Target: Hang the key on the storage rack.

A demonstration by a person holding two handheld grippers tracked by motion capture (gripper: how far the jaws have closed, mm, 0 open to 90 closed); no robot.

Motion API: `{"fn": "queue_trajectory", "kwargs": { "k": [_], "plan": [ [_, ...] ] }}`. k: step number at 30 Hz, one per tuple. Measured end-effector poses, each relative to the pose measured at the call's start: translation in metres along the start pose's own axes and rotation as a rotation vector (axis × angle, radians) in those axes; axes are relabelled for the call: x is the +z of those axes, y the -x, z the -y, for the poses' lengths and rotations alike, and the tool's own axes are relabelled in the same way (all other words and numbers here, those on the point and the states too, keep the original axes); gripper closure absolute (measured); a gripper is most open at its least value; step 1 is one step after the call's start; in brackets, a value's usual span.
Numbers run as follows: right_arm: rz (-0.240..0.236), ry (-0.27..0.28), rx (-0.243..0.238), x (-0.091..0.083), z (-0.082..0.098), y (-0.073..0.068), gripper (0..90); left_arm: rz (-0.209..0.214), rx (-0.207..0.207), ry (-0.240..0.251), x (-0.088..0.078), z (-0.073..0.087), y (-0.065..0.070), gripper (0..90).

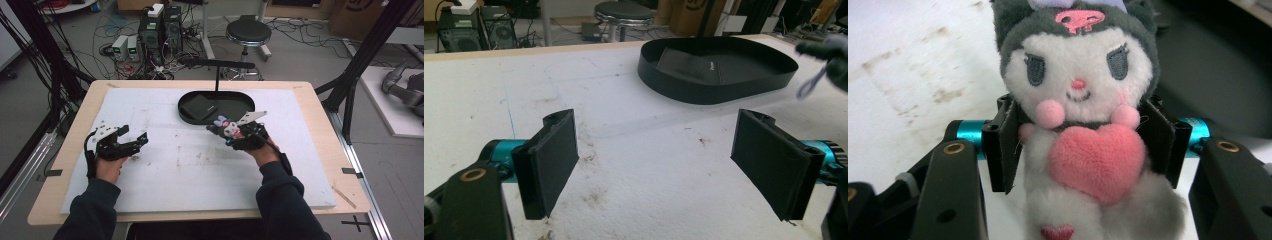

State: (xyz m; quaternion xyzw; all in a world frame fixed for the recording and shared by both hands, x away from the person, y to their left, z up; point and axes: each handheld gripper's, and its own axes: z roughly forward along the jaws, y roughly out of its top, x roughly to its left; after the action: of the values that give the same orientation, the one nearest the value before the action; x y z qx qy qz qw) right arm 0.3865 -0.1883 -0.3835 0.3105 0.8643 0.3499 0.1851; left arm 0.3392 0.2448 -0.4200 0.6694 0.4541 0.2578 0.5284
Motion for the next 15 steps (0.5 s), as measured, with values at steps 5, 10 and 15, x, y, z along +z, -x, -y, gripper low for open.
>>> {"fn": "queue_trajectory", "kwargs": {
  "k": [5,10,15],
  "plan": [
    [0.052,0.029,0.011,-0.031,-0.009,0.027,41.3,0.022,-0.002,0.023,0.0,-0.001,0.001,22.0],
    [0.111,0.064,0.033,-0.053,-0.02,0.05,41.3,0.023,0.012,0.043,-0.001,-0.001,0.001,21.0],
    [0.159,0.071,0.039,-0.063,-0.036,0.073,41.4,0.021,0.018,0.04,-0.001,-0.001,0.001,20.9]
  ]
}}
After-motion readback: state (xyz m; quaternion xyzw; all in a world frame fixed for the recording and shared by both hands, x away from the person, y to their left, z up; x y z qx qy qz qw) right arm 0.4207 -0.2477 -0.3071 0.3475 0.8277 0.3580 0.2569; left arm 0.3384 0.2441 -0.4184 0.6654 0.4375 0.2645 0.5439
